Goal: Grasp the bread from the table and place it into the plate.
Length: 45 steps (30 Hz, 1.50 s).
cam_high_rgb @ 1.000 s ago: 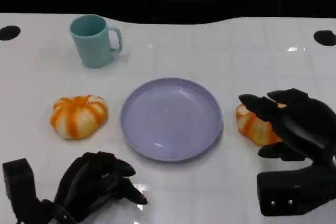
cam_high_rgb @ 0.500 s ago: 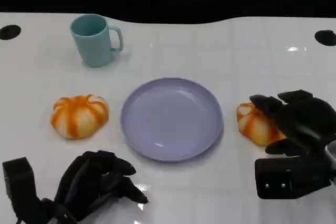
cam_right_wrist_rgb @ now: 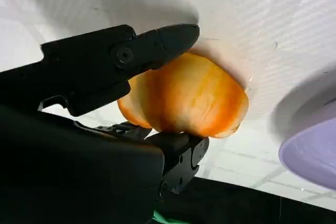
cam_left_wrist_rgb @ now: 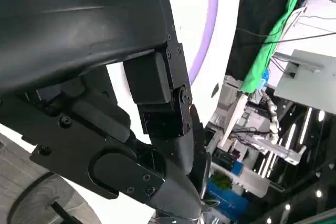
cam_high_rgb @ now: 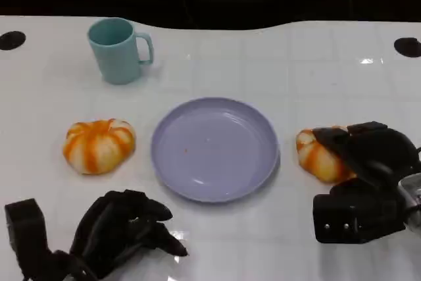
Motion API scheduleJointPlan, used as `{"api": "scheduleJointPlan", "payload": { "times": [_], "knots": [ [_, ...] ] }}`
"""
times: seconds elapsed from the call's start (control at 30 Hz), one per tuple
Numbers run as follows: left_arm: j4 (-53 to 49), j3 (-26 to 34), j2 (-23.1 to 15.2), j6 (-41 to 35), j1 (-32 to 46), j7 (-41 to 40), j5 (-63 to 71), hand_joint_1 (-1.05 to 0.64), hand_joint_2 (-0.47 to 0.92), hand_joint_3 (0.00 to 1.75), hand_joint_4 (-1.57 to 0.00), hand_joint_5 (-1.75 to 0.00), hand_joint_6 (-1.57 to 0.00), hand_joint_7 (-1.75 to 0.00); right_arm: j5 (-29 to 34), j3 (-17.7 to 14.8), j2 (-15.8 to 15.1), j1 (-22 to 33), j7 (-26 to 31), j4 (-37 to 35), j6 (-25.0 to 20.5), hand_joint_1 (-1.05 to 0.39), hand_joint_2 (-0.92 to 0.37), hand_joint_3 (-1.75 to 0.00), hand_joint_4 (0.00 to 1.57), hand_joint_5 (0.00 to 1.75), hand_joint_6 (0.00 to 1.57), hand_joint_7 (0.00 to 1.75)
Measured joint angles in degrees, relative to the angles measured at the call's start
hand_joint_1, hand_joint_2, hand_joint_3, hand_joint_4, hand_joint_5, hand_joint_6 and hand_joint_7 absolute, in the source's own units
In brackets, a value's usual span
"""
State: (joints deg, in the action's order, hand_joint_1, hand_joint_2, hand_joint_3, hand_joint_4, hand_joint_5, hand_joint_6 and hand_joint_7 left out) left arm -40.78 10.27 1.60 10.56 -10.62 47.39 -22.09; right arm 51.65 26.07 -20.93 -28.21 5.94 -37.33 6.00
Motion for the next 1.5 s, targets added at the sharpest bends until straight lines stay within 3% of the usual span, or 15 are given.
{"api": "scheduleJointPlan", "payload": {
  "times": [0.1,0.13,0.17,0.2,0.23,0.37,0.5,0.57,0.6,0.67,0.7,0.77,0.9,1.13,1.5],
  "knots": [
    [0.65,-0.05,0.00,-0.78,0.26,-0.01,-0.01,-1.02,0.75,0.00,-1.57,-0.33,-1.57,-0.09,-1.17,0.01,0.14,-0.18,1.99,-0.82,0.79,-0.39,-0.86,0.00,0.61,0.15,0.51,0.05],
    [0.85,-0.07,0.02,-0.98,0.29,-0.01,-0.01,-1.02,0.76,0.00,-1.57,-0.33,-1.57,-0.09,-1.57,0.04,0.17,-0.18,2.56,-0.96,1.16,-0.30,-0.86,0.00,0.72,0.37,0.61,0.07],
    [1.05,-0.11,0.03,-1.08,0.33,-0.02,-0.01,-1.02,0.76,0.00,-1.57,-0.33,-1.57,-0.09,-1.84,0.08,0.23,-0.24,3.73,-1.42,1.74,-0.22,-0.87,0.00,0.68,0.84,0.73,0.06],
    [1.26,-0.16,0.05,-1.08,0.37,-0.02,-0.01,-1.02,0.76,0.00,-1.57,-0.33,-1.57,-0.09,-1.97,0.11,0.29,-0.28,5.58,-2.18,2.54,-0.18,-0.88,0.00,0.65,1.09,0.79,0.05],
    [1.42,-0.21,0.06,-1.08,0.44,-0.02,-0.01,-1.02,0.76,0.00,-1.57,-0.33,-1.57,-0.09,-2.14,0.13,0.37,-0.33,7.56,-2.96,3.49,-0.14,-0.89,-0.01,0.69,1.20,0.87,0.06],
    [1.50,-0.27,0.06,-1.05,0.59,-0.02,0.00,-1.02,0.77,0.01,-1.57,-0.33,-1.57,-0.09,-3.22,0.16,0.65,-0.60,13.92,-5.87,7.62,-0.11,-0.91,-0.03,0.88,1.38,1.16,0.11],
    [1.49,-0.27,0.04,-0.97,0.61,-0.02,0.00,-1.03,0.77,0.01,-1.57,-0.33,-1.57,-0.09,-3.28,0.58,0.65,-1.21,18.53,-8.63,11.49,-0.13,-0.91,-0.16,0.86,1.70,1.31,0.28],
    [1.49,-0.32,0.03,-0.84,0.63,-0.02,0.00,-1.03,0.77,0.00,-1.57,-0.33,-1.57,-0.09,-3.09,0.86,0.65,-1.58,19.79,-9.33,12.34,-0.13,-0.80,-0.35,0.87,1.74,0.97,1.14],
    [1.49,-0.34,0.03,-0.80,0.64,-0.02,0.01,-1.03,0.77,0.00,-1.57,-0.33,-1.57,-0.09,-2.91,1.02,0.64,-1.72,20.23,-9.38,12.46,-0.14,-0.76,-0.39,0.87,1.74,0.91,1.28],
    [1.49,-0.37,0.03,-0.76,0.65,-0.02,0.02,-1.03,0.77,0.00,-1.57,-0.33,-1.57,-0.09,-2.70,1.26,0.64,-2.00,21.21,-9.38,12.64,-0.15,-0.70,-0.44,0.88,1.74,0.87,1.36],
    [1.49,-0.37,0.03,-0.75,0.65,-0.02,0.02,-1.02,0.77,0.00,-1.57,-0.33,-1.57,-0.09,-2.62,1.33,0.62,-2.13,21.89,-9.37,12.81,-0.14,-0.63,-0.56,0.89,1.75,0.79,1.54],
    [1.49,-0.38,0.04,-0.75,0.66,-0.02,0.02,-1.02,0.76,0.00,-1.57,-0.33,-1.57,-0.09,-2.68,1.32,0.62,-2.26,23.48,-9.36,13.65,-0.12,-0.49,-0.79,0.91,1.75,0.75,1.65],
    [1.50,-0.40,0.04,-0.76,0.69,-0.02,0.02,-1.02,0.76,0.00,-1.57,-0.33,-1.57,-0.09,-3.02,0.96,0.64,-2.31,28.43,-9.34,16.00,-0.04,-0.32,-1.08,0.95,1.75,0.73,1.74],
    [1.31,-0.43,0.04,-0.55,0.70,-0.02,0.07,-1.02,0.77,0.01,-1.57,-0.33,-1.57,-0.08,-4.13,-0.05,1.71,-2.54,36.52,-9.40,18.29,-0.02,-0.29,-1.22,0.98,1.75,0.73,1.75],
    [0.55,-0.47,0.03,0.54,0.70,0.01,0.40,-1.00,0.78,0.00,-1.57,-0.30,-1.57,-0.06,-9.11,-3.65,2.96,-2.76,34.70,-4.44,20.78,-0.05,-0.19,-1.49,1.01,1.75,0.78,1.74]
  ]
}}
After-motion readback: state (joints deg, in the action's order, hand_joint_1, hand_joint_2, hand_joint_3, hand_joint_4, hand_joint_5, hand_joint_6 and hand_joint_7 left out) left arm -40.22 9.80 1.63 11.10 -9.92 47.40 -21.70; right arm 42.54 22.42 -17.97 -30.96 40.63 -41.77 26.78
